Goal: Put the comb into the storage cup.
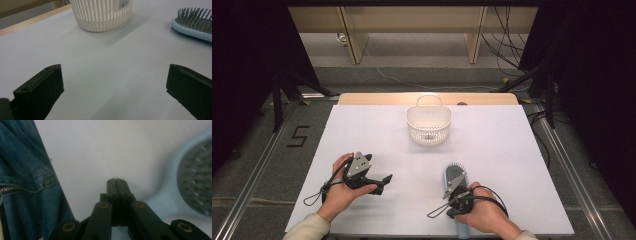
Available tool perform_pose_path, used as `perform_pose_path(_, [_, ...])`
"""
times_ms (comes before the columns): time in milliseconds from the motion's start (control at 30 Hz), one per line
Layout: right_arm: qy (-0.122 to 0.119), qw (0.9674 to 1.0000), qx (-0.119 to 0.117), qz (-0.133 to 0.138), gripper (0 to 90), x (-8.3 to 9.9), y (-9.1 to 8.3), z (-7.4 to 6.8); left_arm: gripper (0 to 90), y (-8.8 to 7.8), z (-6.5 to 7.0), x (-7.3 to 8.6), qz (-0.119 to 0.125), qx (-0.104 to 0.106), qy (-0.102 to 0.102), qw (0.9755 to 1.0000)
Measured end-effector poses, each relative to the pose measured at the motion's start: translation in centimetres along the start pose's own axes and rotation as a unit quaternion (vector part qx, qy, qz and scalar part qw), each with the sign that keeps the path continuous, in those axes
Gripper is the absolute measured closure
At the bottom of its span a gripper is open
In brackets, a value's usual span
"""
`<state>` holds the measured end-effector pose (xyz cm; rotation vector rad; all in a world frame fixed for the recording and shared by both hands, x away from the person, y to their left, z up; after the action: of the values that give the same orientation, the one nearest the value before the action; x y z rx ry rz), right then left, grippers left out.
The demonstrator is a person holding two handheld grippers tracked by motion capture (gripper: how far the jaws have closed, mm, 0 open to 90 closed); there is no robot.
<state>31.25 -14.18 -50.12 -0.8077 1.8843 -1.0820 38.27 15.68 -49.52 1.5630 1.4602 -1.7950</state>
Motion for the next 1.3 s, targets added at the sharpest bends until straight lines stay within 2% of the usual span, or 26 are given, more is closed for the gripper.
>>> perform_pose_path(100, [0.023,0.9997,0.008,0.008,90.0,1.6,-0.9,0.7,0.5,0.0,0.0,0.0,0.0,0.001,0.0,1.0])
perform_pose_path(133, [0.023,0.9997,0.008,0.008,90.0,1.6,-0.9,0.7,0.5,0.0,0.1,0.0,0.0,0.002,0.0,1.0])
perform_pose_path(167, [0.034,0.9992,0.017,0.011,90.0,2.6,-1.5,1.4,0.5,0.0,0.1,0.0,0.0,0.001,-0.001,1.0])
perform_pose_path(233, [0.05,0.9984,0.025,0.013,90.0,3.5,-2.1,1.9,0.5,0.0,0.1,0.0,0.0,0.001,-0.002,1.0])
perform_pose_path(300, [0.056,0.9979,0.029,0.013,90.0,3.9,-2.4,2.2,0.5,0.0,0.1,0.0,0.0,0.001,-0.001,1.0])
perform_pose_path(333, [0.068,0.9968,0.038,0.017,90.0,4.5,-2.9,2.9,0.7,0.0,0.1,0.0,0.001,0.002,-0.002,1.0])
perform_pose_path(433, [0.087,0.9951,0.04,0.027,90.0,5.2,-3.4,3.5,0.8,0.0,0.2,0.0,0.001,0.003,-0.003,1.0])
perform_pose_path(600, [0.101,0.993,0.05,0.035,90.0,5.7,-3.9,4.3,0.8,0.0,0.2,-0.1,0.003,0.001,-0.002,1.0])
perform_pose_path(767, [0.103,0.9921,0.05,0.051,90.0,5.9,-4.0,4.4,0.8,0.0,0.3,-0.1,0.002,0.003,-0.002,1.0])
perform_pose_path(800, [0.099,0.992,0.046,0.063,83.9,6.0,-4.2,4.3,0.9,0.0,0.3,-0.1,0.003,0.004,-0.002,1.0])
perform_pose_path(867, [0.094,0.9903,0.044,0.093,79.8,5.9,-4.9,4.1,0.9,-0.1,0.3,-0.2,0.005,0.004,-0.004,1.0])
perform_pose_path(900, [0.094,0.9903,0.044,0.093,79.8,5.9,-4.9,4.1,0.9,-0.1,0.3,-0.2,0.005,0.004,-0.004,1.0])
perform_pose_path(933, [0.077,0.9868,0.04,0.137,72.6,5.7,-6.0,4.0,0.9,-0.1,0.2,-0.2,0.005,0.004,-0.004,1.0])
perform_pose_path(1000, [0.067,0.9788,0.038,0.19,67.9,5.8,-7.0,4.1,0.9,-0.1,0.3,-0.2,0.007,0.005,-0.006,1.0])
perform_pose_path(1033, [0.065,0.9738,0.037,0.215,65.6,6.0,-7.5,4.3,0.9,-0.1,0.2,-0.2,0.007,0.005,-0.003,1.0])
perform_pose_path(1100, [0.055,0.9616,0.025,0.268,60.5,6.3,-8.2,4.6,0.8,-0.1,0.2,-0.2,0.006,0.005,-0.004,1.0])
perform_pose_path(1133, [0.055,0.9616,0.025,0.268,60.5,6.3,-8.2,4.6,0.8,-0.1,0.3,-0.2,0.007,0.005,-0.004,1.0])
perform_pose_path(1167, [0.045,0.9491,0.018,0.311,52.1,6.7,-8.7,5.0,0.6,-0.1,0.3,-0.2,0.007,0.005,-0.004,1.0])
perform_pose_path(1233, [0.033,0.9376,0.031,0.345,43.2,7.1,-9.0,5.4,0.5,-0.1,0.2,-0.2,0.007,0.004,-0.002,1.0])
perform_pose_path(1267, [0.033,0.9376,0.031,0.345,43.2,7.1,-9.0,5.4,0.5,-0.1,0.2,-0.2,0.007,0.004,-0.002,1.0])
perform_pose_path(1300, [0.023,0.9239,0.054,0.378,32.7,7.4,-9.3,5.8,0.4,-0.1,0.3,-0.2,0.006,0.005,-0.002,1.0])
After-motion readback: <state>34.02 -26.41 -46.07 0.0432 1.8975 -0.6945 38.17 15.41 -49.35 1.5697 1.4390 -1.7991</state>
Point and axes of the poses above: each handheld gripper's, and its own axes: y roughly forward along the jaws, x roughly out of its underside, z roughly to its right, the point moved 4 cm from there along y, roughly forward along the jaws, and after that the axes turned 12 degrees about -x, right-handed, at the moved point
